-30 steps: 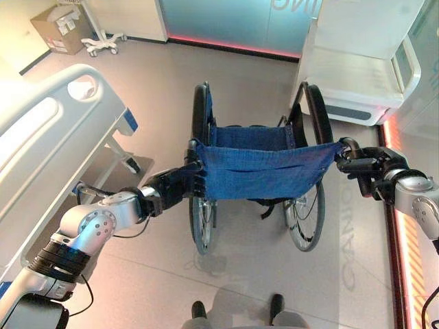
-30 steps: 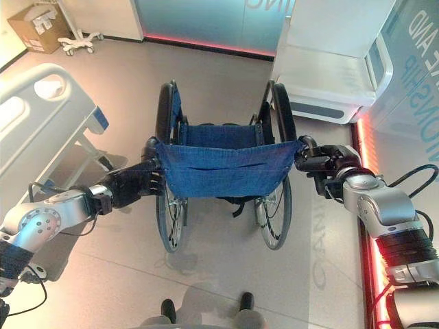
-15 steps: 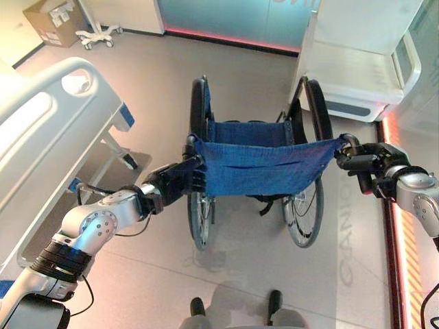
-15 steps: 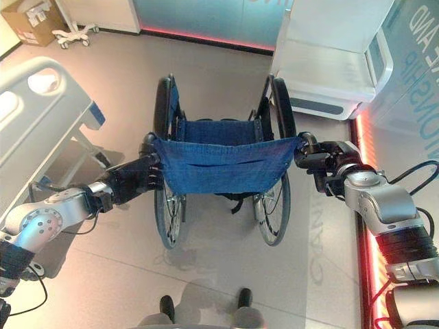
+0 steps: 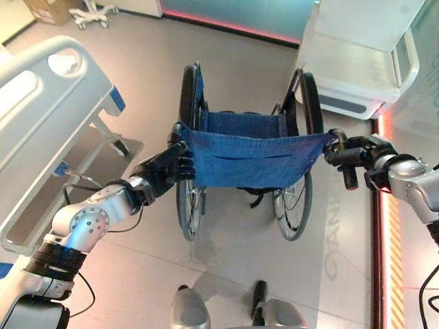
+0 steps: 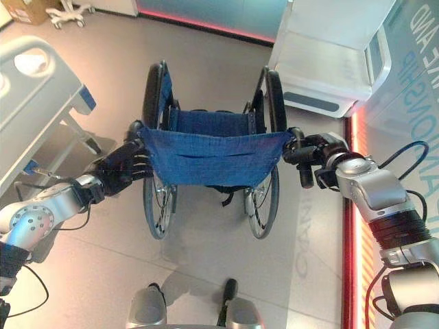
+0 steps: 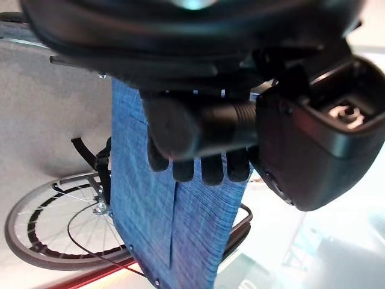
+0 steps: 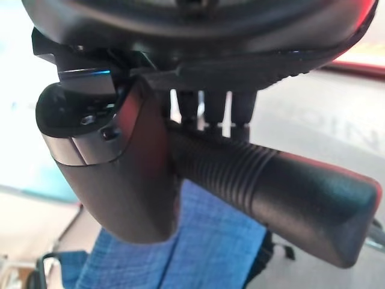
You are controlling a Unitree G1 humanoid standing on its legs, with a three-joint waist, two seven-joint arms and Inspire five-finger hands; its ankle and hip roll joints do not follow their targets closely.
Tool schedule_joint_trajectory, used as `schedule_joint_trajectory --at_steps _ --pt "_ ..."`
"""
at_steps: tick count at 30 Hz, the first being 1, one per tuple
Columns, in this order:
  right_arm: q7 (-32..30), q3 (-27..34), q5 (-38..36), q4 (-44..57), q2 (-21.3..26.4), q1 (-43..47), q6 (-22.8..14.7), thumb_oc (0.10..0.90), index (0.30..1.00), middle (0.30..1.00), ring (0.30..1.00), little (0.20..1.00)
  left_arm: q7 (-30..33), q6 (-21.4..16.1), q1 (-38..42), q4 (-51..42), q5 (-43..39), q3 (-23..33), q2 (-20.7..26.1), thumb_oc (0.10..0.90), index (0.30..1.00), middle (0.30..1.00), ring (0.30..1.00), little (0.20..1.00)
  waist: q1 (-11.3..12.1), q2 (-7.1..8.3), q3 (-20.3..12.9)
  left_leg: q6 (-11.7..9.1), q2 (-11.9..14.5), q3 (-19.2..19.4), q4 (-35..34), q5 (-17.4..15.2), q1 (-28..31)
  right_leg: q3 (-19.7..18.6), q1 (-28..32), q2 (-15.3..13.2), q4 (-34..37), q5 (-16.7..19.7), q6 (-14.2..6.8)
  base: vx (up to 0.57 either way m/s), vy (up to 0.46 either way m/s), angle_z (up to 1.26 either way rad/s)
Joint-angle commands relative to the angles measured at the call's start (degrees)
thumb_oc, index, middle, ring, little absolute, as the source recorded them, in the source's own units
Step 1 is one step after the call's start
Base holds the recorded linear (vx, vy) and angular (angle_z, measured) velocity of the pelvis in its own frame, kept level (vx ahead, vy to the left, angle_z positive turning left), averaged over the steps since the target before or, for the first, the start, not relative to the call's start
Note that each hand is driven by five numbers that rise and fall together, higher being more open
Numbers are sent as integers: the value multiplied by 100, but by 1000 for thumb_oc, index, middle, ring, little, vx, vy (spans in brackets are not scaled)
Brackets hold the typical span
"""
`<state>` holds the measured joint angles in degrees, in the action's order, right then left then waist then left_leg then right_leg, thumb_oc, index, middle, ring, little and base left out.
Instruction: Push the wheelchair next to the bed
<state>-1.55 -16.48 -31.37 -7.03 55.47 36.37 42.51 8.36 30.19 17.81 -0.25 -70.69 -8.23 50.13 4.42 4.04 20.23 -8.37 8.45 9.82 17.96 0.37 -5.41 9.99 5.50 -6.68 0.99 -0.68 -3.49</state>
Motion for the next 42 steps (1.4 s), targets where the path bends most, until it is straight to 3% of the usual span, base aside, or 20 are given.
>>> schedule_joint_trajectory --at_steps 1,5,7,8,10,11,12,14,16,18,19,22,25,26,30,34,36,39,41,42 --pt "549 -231 374 651 341 -150 -390 400 300 300 300 300 -198 -775 77 -158 -156 966 -12 400 300 300 300 300 165 -427 -419 3 -154 -87 -926 1310 -440 302 604 821 -530 -553 90 589 113 -26" --pt "609 -116 422 789 311 -378 -447 400 300 300 300 300 -298 -793 -316 -238 -95 1199 49 400 300 300 300 300 437 -513 -460 -76 -302 -355 -2011 1797 -450 97 1173 975 -453 -802 67 515 131 -47" --pt "721 -204 287 831 383 -208 -510 400 300 300 300 300 -270 -782 -510 -237 -112 1432 141 400 300 300 300 300 610 -477 -585 80 -425 -545 -1871 1404 -344 17 1325 922 -634 -1092 9 435 177 -91" --pt "720 -216 285 823 380 -194 -513 400 300 300 300 300 -271 -782 -517 -237 -113 1440 143 400 300 300 300 300 611 -468 -582 84 -433 -535 -1857 1388 -344 12 1322 909 -652 -1108 5 404 191 -98" --pt "711 -258 230 794 339 -65 -660 400 300 300 300 300 -239 -770 -471 -134 -192 1539 312 400 300 300 300 300 752 -347 -717 372 -622 -419 -1317 777 -535 40 1450 794 -1000 -1441 -76 366 169 -92" --pt "713 -255 232 791 336 -65 -662 400 300 300 300 300 -241 -769 -467 -131 -192 1537 317 400 300 300 300 300 757 -336 -720 378 -630 -412 -1283 751 -553 38 1438 781 -1021 -1460 -81 316 144 -48" --pt "684 -231 185 782 330 -44 -754 400 300 300 300 300 -265 -735 -407 -90 -211 1554 391 400 300 300 300 300 838 -235 -801 545 -789 -358 -1062 560 -657 101 1450 732 -1348 -1429 -163 285 135 1" --pt "592 -230 94 814 350 5 -774 400 300 300 300 300 -330 -689 -351 -121 -170 1593 486 400 300 300 300 300 892 -126 -871 722 -1011 -413 -915 419 -695 115 1281 666 -1953 -1078 -335 368 217 29" --pt "563 -136 148 764 359 52 -825 400 300 300 300 300 -473 -540 -275 -210 -128 1673 635 400 300 300 300 300 908 -23 -962 992 -1356 -594 -887 249 -591 -136 725 655 -3438 -8 -790 341 240 11" --pt "579 -161 239 708 327 173 -804 400 300 300 300 300 -539 -472 -238 -257 -150 1716 711 400 300 300 300 300 877 -99 -1020 1075 -1426 -742 -910 172 -462 -272 256 691 -3967 360 -868 279 166 31" --pt "590 -181 325 674 279 254 -781 400 300 300 300 300 -578 -467 -220 -291 -161 1726 733 400 300 300 300 300 840 -140 -1026 1108 -1465 -797 -906 124 -393 -314 22 654 -4006 321 -819 358 176 49" --pt "632 -128 482 685 233 304 -715 400 300 300 300 300 -626 -475 -247 -402 -226 1768 772 400 300 300 300 300 763 -195 -992 1113 -1539 -865 -865 89 -350 -220 -188 590 -3548 -54 -618 237 53 21" --pt "654 -15 599 699 267 396 -739 400 300 300 300 300 -802 -527 -178 -444 -135 1786 817 400 300 300 300 300 674 -285 -824 1032 -1498 -1049 -642 -121 -202 -75 -557 299 -2293 -413 -351 282 -100 -20" --pt "665 -13 647 653 265 439 -786 400 300 300 300 300 -832 -553 -110 -418 -75 1735 800 400 300 300 300 300 607 -305 -744 1019 -1480 -1139 -582 -238 -63 -51 -690 199 -2004 -342 -346 314 -157 3" --pt "718 -84 610 833 474 561 -650 400 300 300 300 300 -872 -538 -136 -555 28 1608 754 400 300 300 300 300 328 -154 -522 993 -1469 -1373 -170 -1168 562 -375 -1375 -617 -639 898 -739 469 -231 53" --pt "774 -170 506 1004 567 848 -372 400 300 300 300 300 -959 -446 -266 -603 135 1644 721 400 300 300 300 300 375 -54 -550 896 -1312 -1481 191 -1686 880 -275 -1504 -875 -221 1170 -886 500 -225 110" --pt "769 -323 346 1028 641 1048 -306 400 300 300 300 300 -1069 -436 -500 -688 158 1799 679 400 300 300 300 300 412 -33 -689 834 -1150 -1401 429 -1711 997 -86 -1463 -777 -457 975 -901 577 -235 91" --pt "926 -489 329 1004 746 1146 -329 400 300 300 300 300 -1042 -490 -832 -874 35 1948 618 400 300 300 300 300 335 -61 -927 701 -958 -1463 679 -1288 1218 -67 -1514 -440 -889 722 -767 486 -153 48" --pt "1075 -639 410 1025 827 1160 -416 400 300 300 300 300 -865 -437 -1072 -1110 -123 2084 561 400 300 300 300 300 306 -55 -1070 448 -806 -1327 1708 -304 1045 179 -1306 -177 -933 448 -397 453 -218 9" --pt "1082 -704 429 1026 842 1190 -449 400 300 300 300 300 -819 -464 -1142 -1151 -113 2110 514 400 300 300 300 300 303 -44 -1089 383 -826 -1281 2112 -74 916 272 -1195 -109 -899 370 -280 401 -221 19"
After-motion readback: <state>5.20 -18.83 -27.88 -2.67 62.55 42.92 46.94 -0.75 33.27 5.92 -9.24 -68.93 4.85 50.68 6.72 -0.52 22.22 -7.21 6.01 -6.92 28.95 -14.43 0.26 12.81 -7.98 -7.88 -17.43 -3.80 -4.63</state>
